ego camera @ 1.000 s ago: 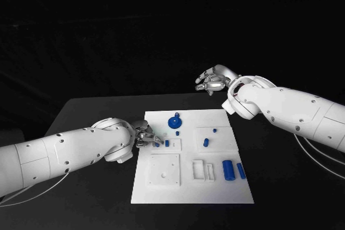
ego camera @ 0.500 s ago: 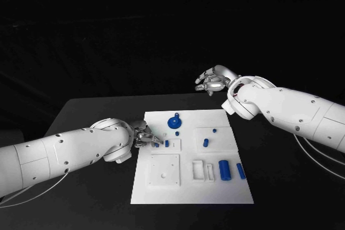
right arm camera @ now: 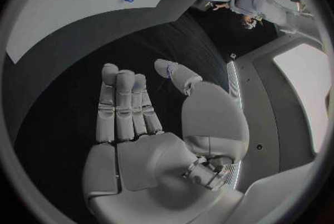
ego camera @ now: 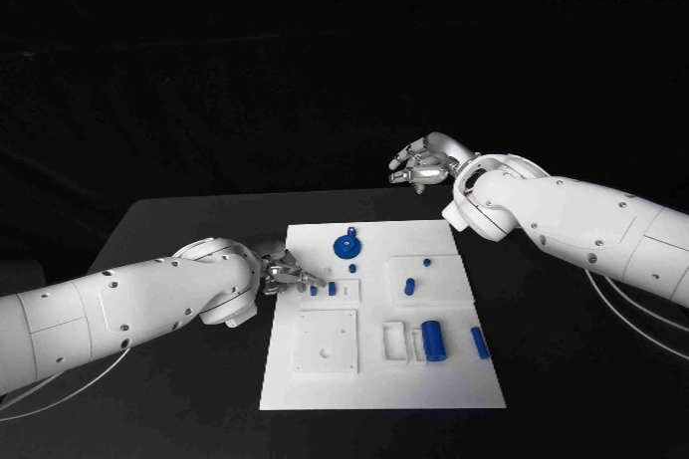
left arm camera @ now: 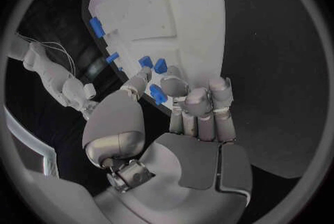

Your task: Assemble the parts on the task board

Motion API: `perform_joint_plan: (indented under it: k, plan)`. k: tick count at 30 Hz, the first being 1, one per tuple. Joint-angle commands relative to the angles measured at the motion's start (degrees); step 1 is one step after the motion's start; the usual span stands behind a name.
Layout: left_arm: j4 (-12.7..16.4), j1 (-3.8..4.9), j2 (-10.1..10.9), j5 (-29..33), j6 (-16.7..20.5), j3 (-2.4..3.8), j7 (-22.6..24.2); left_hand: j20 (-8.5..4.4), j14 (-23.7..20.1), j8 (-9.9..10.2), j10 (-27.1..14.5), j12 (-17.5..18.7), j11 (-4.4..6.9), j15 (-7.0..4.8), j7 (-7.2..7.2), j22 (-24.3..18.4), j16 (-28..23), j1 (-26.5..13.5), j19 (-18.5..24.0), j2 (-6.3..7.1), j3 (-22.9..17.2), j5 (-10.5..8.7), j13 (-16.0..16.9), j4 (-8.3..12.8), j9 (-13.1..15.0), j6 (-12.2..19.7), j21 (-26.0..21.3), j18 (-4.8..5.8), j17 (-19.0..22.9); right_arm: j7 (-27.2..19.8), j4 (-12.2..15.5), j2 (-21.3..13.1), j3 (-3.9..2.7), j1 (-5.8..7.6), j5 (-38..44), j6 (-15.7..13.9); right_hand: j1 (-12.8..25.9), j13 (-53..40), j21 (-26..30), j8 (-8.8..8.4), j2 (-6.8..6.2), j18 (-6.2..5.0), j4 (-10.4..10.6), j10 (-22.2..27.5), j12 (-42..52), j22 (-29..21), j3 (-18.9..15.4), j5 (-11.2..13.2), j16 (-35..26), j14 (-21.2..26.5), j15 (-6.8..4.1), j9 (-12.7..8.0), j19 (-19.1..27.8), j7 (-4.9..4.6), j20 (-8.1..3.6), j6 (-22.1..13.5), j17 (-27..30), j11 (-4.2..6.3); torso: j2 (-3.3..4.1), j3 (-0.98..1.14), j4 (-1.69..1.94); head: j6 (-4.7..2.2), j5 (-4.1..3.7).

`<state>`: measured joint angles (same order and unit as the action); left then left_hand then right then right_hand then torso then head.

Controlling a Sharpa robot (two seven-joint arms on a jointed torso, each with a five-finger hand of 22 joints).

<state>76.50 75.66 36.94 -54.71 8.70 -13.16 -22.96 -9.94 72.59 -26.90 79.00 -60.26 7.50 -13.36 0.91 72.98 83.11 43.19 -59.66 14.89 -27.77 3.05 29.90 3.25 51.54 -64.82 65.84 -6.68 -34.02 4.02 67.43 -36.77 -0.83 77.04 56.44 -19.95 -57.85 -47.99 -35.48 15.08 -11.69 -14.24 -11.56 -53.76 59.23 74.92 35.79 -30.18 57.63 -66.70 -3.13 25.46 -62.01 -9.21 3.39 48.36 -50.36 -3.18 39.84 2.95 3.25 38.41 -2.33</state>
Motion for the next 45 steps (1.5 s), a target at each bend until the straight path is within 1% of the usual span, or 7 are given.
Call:
perform_joint_plan:
  k: [1,12,16,19,24,31,45]
  plan:
    - [0.2,0.01,0.3,3.0,3.9,0.12,1.2,-5.75,-0.5,1.1,-0.3,0.5,-0.60,0.37,-0.36,-0.2,-0.5,-0.8,0.5,1.06,0.1,-0.23,-0.2,-1.2,-0.6,1.8,-0.5,-0.87,0.2,-0.6,0.0,0.0,-0.03,-0.03,-0.1,0.4,0.6,0.1,0.2,-0.27,0.11,-0.76,-0.1,0.3,0.4,1.1,-0.4,-0.3,0.0,0.3,0.11,-0.1,0.2,-0.43,0.13,-0.2,0.1,-0.02,-0.02,0.02,0.06,-0.02,-0.13]
    - [-0.7,0.03,0.8,20.8,14.4,0.19,19.8,-2.48,-10.8,6.5,-12.1,9.3,-5.92,5.86,-5.68,-2.8,-10.2,0.3,10.5,0.68,-0.4,-0.20,-4.3,-3.6,-3.8,13.6,-7.9,2.09,4.7,-0.6,0.0,-0.1,-0.03,-0.04,0.0,0.3,0.6,0.1,0.3,-0.30,0.09,-0.76,-0.1,0.3,0.4,1.1,-0.5,-0.4,0.0,0.3,0.13,-0.1,0.2,-0.45,0.14,-0.2,0.1,-0.04,-0.02,0.02,0.07,-0.43,-0.19]
    - [-0.7,0.03,0.5,20.9,15.6,0.30,24.7,-0.27,-15.4,6.6,-16.6,13.9,-8.10,8.63,-7.51,-4.2,-14.9,5.4,15.3,-3.14,0.8,0.92,-7.2,0.6,-5.4,15.3,-11.9,4.15,7.1,-0.7,-0.1,-0.1,-0.03,-0.06,0.0,0.3,0.7,0.1,0.3,-0.30,0.10,-0.76,0.0,0.3,0.4,1.1,-0.5,-0.4,0.0,0.3,0.14,-0.1,0.2,-0.46,0.15,-0.3,0.1,-0.05,0.00,-0.03,0.03,-0.73,-0.28]
    - [-0.9,0.03,0.2,18.6,15.3,0.54,27.1,2.11,-18.8,6.6,-20.2,18.0,-9.94,11.26,-9.00,-5.0,-19.2,16.1,18.0,-6.67,-3.0,4.91,-9.8,9.4,-8.3,16.6,-14.8,5.05,9.5,-0.8,-0.1,-0.1,-0.03,-0.08,-0.5,0.4,0.7,0.1,0.3,-0.31,0.11,-0.76,0.0,0.3,0.4,1.1,-0.5,-0.4,0.0,0.3,0.14,-0.1,0.2,-0.46,0.15,-0.3,0.1,-0.05,0.01,-0.04,0.00,-0.93,-0.36]
    - [-2.2,0.07,-1.4,12.6,10.8,1.87,28.7,4.08,-19.5,7.2,-24.4,25.6,-13.19,13.35,-9.82,-5.0,-21.6,22.9,19.0,-6.90,-8.3,7.04,-14.9,13.3,-11.9,17.2,-16.2,4.94,11.4,-0.9,-0.2,-0.1,-0.03,-0.19,-0.5,0.4,0.7,0.2,0.3,-0.31,0.13,-0.76,0.0,0.3,0.4,1.1,-0.5,-0.4,0.0,0.3,0.15,-0.1,0.2,-0.46,0.15,-0.3,0.1,-0.05,0.04,-0.05,-0.02,-1.22,-0.83]
    - [-3.6,0.25,-3.4,-0.7,9.2,2.50,28.7,4.64,-17.6,8.2,-20.8,32.7,-13.57,13.65,-9.67,-4.9,-23.3,24.7,17.8,-6.23,-8.0,6.66,-19.8,13.4,-16.3,15.6,-17.3,4.22,12.7,-1.1,-0.3,0.0,-0.03,-0.23,-0.6,0.4,0.7,0.2,0.3,-0.30,0.12,-0.76,-0.1,0.3,0.4,1.1,-0.5,-0.5,0.0,0.4,0.15,-0.1,0.2,-0.47,0.14,-0.3,0.1,-0.06,0.06,-0.01,-0.07,-1.30,-1.06]
    - [-6.4,0.56,-7.8,-24.7,6.4,2.53,25.2,3.24,-12.6,8.9,-17.9,37.5,-12.77,12.37,-9.17,-2.6,-17.0,26.0,12.4,-4.68,-7.1,7.25,-22.3,13.1,-19.2,13.8,-14.1,2.73,10.1,-1.1,-0.4,0.4,-0.03,-0.27,-0.6,0.5,0.7,0.3,0.3,-0.30,0.18,-0.76,-0.1,0.4,0.4,1.1,-0.5,-0.5,0.0,0.4,0.17,-0.1,0.3,-0.48,0.15,-0.3,0.1,-0.07,0.01,0.04,-0.03,-1.41,-1.26]
